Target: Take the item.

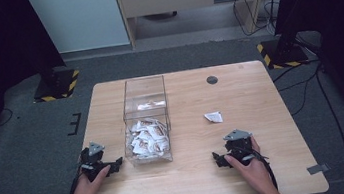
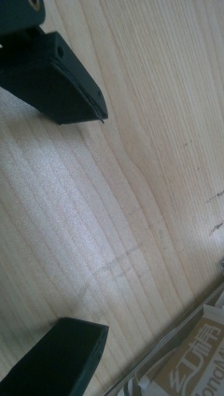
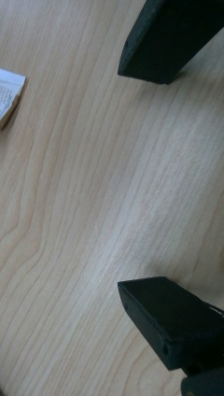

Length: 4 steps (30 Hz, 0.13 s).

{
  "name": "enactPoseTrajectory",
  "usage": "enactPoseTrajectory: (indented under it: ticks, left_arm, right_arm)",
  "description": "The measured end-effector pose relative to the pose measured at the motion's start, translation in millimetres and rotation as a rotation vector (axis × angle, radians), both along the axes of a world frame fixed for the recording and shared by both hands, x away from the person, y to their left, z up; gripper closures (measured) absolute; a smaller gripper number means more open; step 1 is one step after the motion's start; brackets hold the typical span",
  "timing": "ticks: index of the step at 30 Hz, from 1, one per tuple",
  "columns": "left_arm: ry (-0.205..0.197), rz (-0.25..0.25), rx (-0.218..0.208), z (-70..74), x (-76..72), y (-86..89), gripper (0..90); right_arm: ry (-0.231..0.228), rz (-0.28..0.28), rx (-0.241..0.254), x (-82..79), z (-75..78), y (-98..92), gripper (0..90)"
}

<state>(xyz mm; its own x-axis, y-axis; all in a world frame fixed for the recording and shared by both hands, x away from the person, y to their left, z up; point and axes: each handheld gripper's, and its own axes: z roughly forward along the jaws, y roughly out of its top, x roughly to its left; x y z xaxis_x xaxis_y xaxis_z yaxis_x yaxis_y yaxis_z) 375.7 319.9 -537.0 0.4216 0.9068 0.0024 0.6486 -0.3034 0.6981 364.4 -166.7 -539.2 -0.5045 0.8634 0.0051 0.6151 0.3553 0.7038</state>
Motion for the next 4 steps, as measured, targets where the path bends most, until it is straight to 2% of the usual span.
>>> enactPoseTrajectory:
  ticks: [4]
  left_arm:
    - [0.0,0.0,0.0,0.0,0.1,0.0,0.0]
  right_arm:
    - [0.001,0.001,0.0,-0.8,0.1,-2.8,1.0]
